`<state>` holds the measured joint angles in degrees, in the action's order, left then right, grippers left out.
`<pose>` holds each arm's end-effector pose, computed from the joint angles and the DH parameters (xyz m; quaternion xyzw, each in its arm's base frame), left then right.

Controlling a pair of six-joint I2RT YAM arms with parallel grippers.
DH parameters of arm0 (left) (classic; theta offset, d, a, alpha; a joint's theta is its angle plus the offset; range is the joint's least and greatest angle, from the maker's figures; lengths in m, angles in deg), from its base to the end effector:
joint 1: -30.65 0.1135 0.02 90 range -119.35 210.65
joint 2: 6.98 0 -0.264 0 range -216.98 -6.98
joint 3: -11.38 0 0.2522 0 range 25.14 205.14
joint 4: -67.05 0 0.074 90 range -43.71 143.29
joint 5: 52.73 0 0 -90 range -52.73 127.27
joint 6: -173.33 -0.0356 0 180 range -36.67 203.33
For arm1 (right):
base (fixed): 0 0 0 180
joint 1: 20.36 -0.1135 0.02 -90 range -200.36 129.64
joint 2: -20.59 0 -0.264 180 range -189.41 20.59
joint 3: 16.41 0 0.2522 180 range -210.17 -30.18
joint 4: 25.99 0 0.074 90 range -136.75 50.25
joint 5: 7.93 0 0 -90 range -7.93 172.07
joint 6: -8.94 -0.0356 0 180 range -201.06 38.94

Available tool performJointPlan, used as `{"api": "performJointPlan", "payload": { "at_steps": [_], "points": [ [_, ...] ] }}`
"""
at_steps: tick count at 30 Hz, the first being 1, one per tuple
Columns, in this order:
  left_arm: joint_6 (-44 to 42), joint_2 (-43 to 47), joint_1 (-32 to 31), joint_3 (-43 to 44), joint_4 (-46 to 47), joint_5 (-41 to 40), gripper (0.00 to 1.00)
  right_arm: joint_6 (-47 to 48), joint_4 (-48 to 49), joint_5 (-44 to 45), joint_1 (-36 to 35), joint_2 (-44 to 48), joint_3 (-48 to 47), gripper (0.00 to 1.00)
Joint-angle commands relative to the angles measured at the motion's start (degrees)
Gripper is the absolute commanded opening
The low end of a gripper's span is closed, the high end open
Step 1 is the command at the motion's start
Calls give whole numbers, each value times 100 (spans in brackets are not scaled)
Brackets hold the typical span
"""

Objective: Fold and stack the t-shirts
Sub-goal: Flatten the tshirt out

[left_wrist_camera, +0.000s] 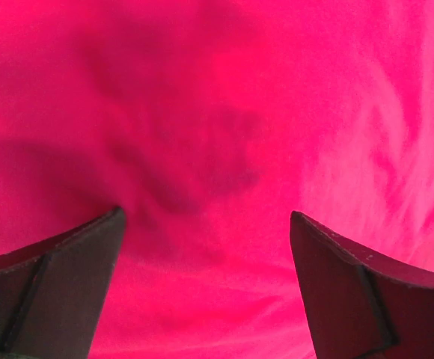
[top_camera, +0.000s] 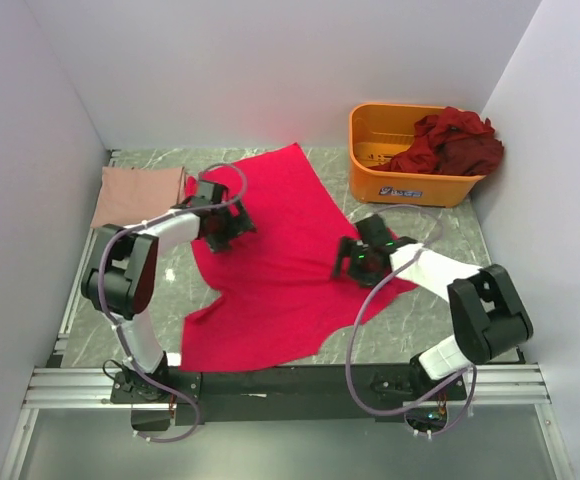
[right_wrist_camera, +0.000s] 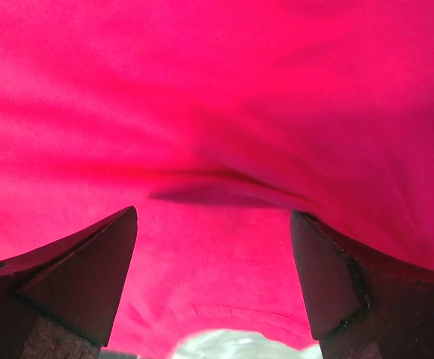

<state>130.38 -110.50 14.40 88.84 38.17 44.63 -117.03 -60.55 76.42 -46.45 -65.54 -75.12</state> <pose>0.3550 -0.1082 0.1699 -0.2341 0.9226 -0.2098 0.2238 0.2476 0.1252 0.1642 0.0716 0.9665 0.1656 0.1825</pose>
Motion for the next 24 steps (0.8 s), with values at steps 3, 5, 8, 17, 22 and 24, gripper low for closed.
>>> {"api": "performJointPlan", "payload": {
  "at_steps": [3,5,8,17,22,24],
  "points": [
    [-3,-817,-764,449,386,477,99,459,-618,486,1262,394,381,90],
    [-11,-1307,-1125,1035,238,591,99,608,-662,503,1910,509,417,90],
    [-29,-1801,-1573,1809,70,775,99,810,-724,556,2763,553,391,91],
    [-450,-1349,-1970,2569,-553,339,99,907,-820,512,2838,1079,-400,91],
    [-618,-451,-1347,1972,-528,-305,99,549,-1304,1057,708,1397,-673,91],
    [-548,-423,-839,1804,-545,-358,99,284,-1173,935,98,1249,-621,91]
  ]
}}
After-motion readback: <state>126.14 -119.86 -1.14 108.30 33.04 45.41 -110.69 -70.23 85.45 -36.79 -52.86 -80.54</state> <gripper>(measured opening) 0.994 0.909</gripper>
